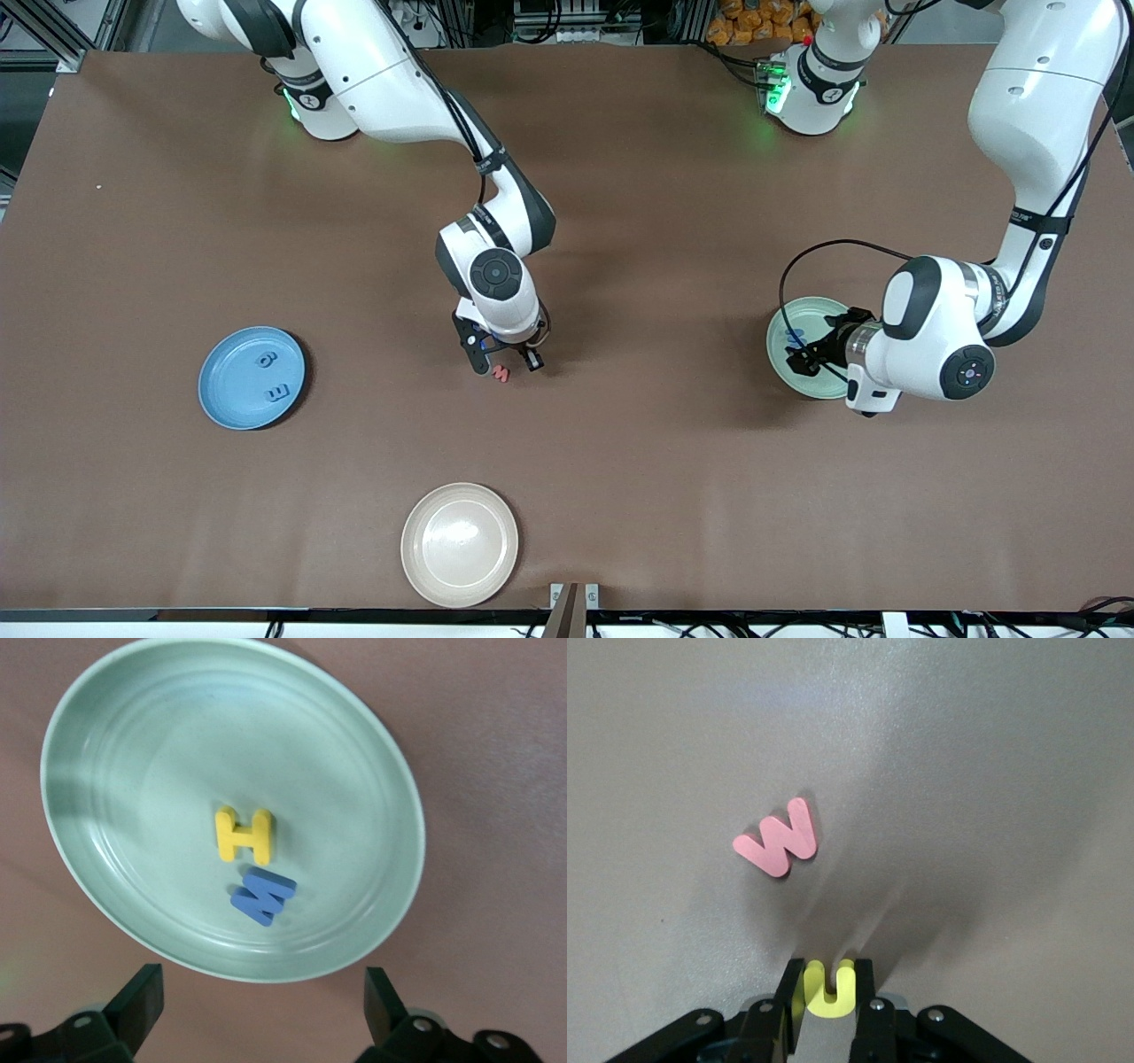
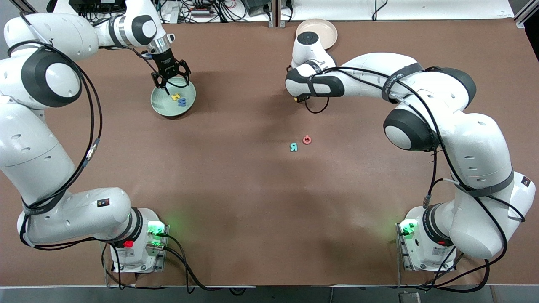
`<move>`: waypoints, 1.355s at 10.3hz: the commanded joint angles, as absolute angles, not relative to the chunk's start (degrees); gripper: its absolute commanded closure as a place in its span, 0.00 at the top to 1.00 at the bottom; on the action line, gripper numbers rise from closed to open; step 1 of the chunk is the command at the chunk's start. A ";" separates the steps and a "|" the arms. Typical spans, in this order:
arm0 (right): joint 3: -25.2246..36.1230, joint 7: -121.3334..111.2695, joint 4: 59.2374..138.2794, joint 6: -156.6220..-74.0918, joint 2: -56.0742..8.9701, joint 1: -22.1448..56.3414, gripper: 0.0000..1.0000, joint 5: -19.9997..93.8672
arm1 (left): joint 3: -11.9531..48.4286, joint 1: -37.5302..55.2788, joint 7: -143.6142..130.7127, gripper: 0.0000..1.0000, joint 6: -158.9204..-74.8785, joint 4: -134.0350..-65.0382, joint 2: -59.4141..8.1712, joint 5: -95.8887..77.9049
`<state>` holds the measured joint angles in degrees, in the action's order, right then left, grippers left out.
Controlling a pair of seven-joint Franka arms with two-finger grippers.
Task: Sort upper and lower case letters into plates
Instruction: 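Release W on the green plate while the right gripper grasps yellow u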
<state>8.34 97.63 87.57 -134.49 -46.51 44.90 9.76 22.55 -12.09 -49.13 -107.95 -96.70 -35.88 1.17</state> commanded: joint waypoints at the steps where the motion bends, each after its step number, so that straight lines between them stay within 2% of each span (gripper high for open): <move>1: 8.52 98.18 87.54 -134.48 -46.32 45.35 0.00 8.79 | 24.25 -11.43 -52.90 1.00 -106.35 -96.86 -33.49 2.46; 5: 8.53 94.41 87.54 -134.03 -43.43 43.51 0.00 4.75 | 28.20 -11.69 -54.40 1.00 -104.25 -97.21 -30.85 1.76; 10: 8.44 83.08 88.41 -123.51 -37.37 37.98 0.00 4.83 | 35.05 -11.60 -64.58 1.00 -104.15 -96.86 -29.54 1.76; 14: 8.44 63.86 99.21 -120.69 -27.35 30.08 0.00 4.75 | 39.90 -9.68 -72.32 1.00 -106.43 -96.42 -29.27 2.64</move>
<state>9.44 70.18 92.30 -121.43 -33.21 33.41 5.39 39.20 -10.84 -69.44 -105.52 -96.08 -30.25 1.17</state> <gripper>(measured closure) 0.736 0.000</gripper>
